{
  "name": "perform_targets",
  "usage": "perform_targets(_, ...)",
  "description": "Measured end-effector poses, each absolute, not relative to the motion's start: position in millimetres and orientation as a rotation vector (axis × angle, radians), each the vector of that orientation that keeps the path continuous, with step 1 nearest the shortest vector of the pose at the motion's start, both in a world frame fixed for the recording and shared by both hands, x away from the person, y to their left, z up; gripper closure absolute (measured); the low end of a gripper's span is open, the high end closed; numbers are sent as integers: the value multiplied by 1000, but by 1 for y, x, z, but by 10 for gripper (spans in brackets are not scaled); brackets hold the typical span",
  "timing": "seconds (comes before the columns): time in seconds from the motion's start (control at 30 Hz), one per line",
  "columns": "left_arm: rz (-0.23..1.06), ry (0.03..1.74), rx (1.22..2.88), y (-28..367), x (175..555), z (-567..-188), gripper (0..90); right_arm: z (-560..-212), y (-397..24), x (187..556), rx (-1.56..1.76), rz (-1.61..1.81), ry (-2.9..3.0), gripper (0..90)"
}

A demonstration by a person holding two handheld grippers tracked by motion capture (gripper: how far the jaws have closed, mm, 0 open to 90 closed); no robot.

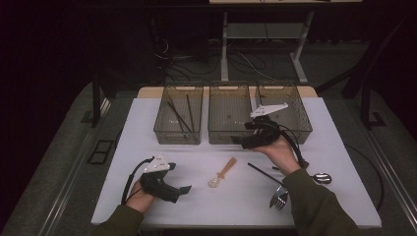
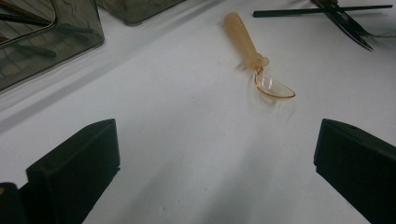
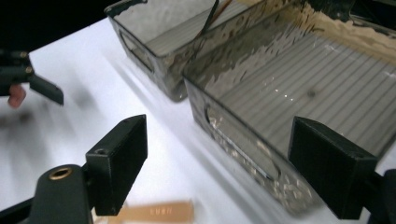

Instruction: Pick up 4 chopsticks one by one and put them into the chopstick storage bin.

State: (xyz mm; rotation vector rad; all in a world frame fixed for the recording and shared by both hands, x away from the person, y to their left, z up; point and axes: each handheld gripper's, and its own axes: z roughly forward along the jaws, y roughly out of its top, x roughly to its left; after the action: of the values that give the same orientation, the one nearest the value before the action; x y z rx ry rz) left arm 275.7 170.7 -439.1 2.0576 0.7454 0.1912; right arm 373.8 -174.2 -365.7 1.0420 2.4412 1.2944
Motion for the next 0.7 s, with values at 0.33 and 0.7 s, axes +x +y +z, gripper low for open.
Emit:
perform_targets(0.33, 192, 736, 2070, 171, 276, -439, 0, -381, -206, 352, 1062, 1330, 2440, 204)
perform_targets(0.7, 195, 727, 2074, 170, 275, -439, 0, -391, -229, 330, 1026, 1340, 2483, 261)
